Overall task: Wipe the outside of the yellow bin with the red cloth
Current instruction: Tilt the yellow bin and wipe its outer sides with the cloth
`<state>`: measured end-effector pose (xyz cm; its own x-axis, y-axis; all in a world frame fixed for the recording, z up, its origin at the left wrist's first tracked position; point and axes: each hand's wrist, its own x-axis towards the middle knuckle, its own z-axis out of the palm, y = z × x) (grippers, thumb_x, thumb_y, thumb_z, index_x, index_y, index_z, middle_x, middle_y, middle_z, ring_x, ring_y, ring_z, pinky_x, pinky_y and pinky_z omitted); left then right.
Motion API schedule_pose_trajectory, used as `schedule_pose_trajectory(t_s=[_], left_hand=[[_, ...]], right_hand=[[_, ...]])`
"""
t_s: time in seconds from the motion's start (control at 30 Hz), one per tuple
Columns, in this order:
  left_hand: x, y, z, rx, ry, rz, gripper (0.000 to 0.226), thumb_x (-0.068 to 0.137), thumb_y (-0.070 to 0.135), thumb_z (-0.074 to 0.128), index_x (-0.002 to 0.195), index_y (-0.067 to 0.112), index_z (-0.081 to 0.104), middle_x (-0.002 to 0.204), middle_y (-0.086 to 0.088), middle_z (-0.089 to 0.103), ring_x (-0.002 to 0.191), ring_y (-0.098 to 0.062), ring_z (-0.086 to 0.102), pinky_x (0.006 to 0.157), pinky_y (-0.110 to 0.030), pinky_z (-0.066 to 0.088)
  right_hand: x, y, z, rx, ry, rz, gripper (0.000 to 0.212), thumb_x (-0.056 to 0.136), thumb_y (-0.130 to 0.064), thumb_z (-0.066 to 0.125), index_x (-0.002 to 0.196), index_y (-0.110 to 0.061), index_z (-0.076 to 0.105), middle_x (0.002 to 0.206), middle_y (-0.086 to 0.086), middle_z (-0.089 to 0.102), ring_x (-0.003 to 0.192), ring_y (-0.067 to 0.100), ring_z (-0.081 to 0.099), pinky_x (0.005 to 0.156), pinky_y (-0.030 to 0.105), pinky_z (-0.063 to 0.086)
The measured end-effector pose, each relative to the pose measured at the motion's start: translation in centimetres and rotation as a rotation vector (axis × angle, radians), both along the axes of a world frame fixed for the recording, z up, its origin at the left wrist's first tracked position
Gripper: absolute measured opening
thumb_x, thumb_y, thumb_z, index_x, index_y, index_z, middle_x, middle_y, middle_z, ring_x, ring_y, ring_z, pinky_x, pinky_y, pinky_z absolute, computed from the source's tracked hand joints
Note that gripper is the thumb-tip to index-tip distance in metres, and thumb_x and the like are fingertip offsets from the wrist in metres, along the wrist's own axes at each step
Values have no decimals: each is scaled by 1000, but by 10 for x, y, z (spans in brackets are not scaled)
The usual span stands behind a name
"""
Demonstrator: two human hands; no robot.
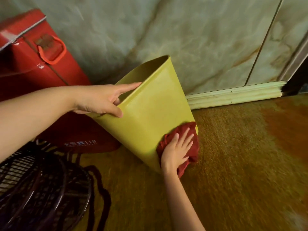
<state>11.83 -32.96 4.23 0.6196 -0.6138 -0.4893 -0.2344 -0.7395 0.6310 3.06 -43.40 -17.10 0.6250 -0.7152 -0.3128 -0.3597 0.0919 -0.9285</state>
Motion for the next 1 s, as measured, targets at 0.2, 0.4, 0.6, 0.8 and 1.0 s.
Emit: schedule_pose_trajectory(t_s=[0.2, 0.4, 0.6, 0.8, 1.0], left_hand=[[-5, -5, -2, -40, 21, -60, 93, 78, -15, 51, 134, 49, 14, 86, -1, 73, 59, -9, 55, 45, -15, 41], [5, 17, -5, -44, -31, -29, 84, 80, -6, 55, 120, 59, 20, 80, 7, 70, 52, -4, 53, 45, -14, 43], [1, 68, 2, 72, -311, 13, 42, 69, 1, 72, 105, 21, 66, 81, 11, 73, 74, 2, 64, 77, -17, 51], [-10, 62, 5, 63, -553, 1, 15, 66, 14, 76, 81, 15, 74, 76, 5, 72, 70, 10, 64, 68, -6, 48], [-21, 17, 10, -16, -585, 50, 14, 63, 15, 78, 74, 21, 73, 69, -1, 73, 59, 9, 61, 59, -6, 46]], right_hand=[[36, 11, 73, -435, -432, 216, 48, 88, -57, 13, 131, -64, -7, 153, -27, -13, 143, 5, -18, 109, 53, -8], [64, -43, 45, -360, -269, 172, 49, 91, -56, 19, 138, -57, 5, 159, -14, -1, 146, 15, -7, 109, 69, -2], [46, -53, 6, -272, -160, 155, 51, 91, -57, 16, 140, -52, 3, 160, -10, -1, 147, 18, -7, 108, 69, 0], [29, -28, 20, -208, -198, 139, 50, 92, -52, 18, 141, -49, 6, 160, -10, -1, 147, 17, -6, 112, 65, 1], [-7, 3, 65, -363, -482, 204, 46, 89, -55, 15, 134, -57, 8, 152, -23, 2, 145, 6, -2, 113, 49, -2]])
